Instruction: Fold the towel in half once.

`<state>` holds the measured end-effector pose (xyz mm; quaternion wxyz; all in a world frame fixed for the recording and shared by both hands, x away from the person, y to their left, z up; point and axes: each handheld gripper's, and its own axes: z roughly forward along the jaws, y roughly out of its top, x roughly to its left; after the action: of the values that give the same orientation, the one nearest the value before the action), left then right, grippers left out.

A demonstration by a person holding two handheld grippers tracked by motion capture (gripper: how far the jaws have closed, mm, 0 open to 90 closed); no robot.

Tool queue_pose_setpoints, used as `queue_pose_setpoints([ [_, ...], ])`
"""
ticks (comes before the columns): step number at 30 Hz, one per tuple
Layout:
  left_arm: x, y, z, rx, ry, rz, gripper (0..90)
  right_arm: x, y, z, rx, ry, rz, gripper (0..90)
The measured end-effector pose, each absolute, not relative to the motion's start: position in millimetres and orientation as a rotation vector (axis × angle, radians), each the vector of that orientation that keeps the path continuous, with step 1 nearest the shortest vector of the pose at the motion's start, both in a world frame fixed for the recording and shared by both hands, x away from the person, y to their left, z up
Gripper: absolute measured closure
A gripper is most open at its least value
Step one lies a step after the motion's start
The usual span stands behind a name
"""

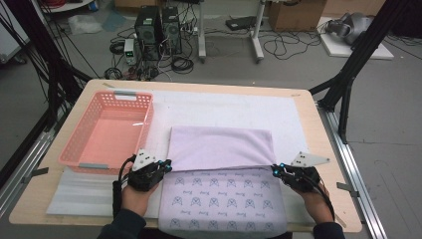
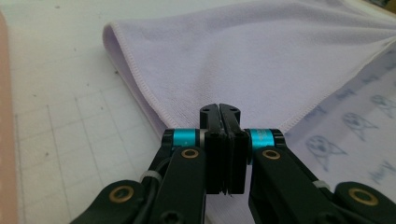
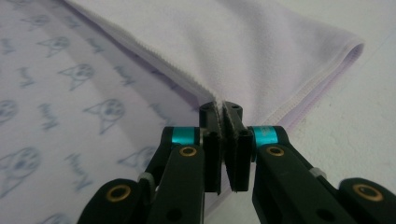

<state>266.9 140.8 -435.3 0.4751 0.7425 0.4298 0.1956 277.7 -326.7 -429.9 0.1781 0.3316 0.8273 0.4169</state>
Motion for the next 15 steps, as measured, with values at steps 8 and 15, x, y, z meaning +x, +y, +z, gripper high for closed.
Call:
queue_pose_setpoints([
  [8, 230.1, 144.6, -431.5, 1.792, 1.021, 0.425, 88.4, 232.1, -332.0, -423.8, 0.901, 2.321, 1.203, 86.4],
  [15, 196.0, 150.8, -426.1, 1.786, 0.98, 0.397, 88.4, 196.8, -333.8, -421.2, 0.893, 2.322, 1.218, 86.3],
])
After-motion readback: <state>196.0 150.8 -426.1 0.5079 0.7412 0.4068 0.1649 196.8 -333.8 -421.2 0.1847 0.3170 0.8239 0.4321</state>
